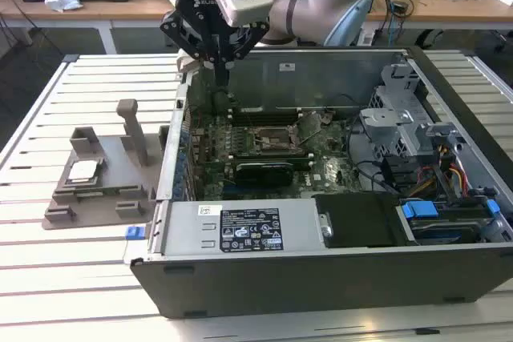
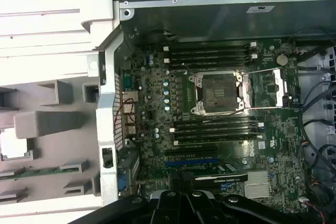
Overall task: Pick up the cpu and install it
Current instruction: 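Reach for the cpu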
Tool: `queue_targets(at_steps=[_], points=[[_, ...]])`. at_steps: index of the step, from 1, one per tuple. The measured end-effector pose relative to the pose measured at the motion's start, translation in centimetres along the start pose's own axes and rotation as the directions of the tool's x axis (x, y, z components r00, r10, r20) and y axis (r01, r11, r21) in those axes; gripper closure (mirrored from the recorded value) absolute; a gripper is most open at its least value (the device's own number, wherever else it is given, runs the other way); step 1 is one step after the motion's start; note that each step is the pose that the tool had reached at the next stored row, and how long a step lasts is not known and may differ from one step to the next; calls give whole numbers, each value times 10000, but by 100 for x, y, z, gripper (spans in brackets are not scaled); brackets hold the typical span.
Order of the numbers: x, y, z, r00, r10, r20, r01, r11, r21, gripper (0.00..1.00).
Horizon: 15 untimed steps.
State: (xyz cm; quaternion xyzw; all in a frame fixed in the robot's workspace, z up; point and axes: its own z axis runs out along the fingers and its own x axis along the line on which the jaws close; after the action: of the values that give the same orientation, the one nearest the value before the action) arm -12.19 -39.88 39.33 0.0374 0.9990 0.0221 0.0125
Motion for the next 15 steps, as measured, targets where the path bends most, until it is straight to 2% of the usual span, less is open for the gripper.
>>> queue_targets(at_steps=[2, 6, 10, 15], points=[[13, -1, 0, 10000, 1, 1, -1, 10000, -1, 89], [102, -8, -3, 10000, 1, 0, -1, 10000, 1, 89], [251, -19, -6, 10000, 2, 2, -2, 10000, 0, 89], [392, -29, -11, 10000, 1, 3, -1, 10000, 0, 89]])
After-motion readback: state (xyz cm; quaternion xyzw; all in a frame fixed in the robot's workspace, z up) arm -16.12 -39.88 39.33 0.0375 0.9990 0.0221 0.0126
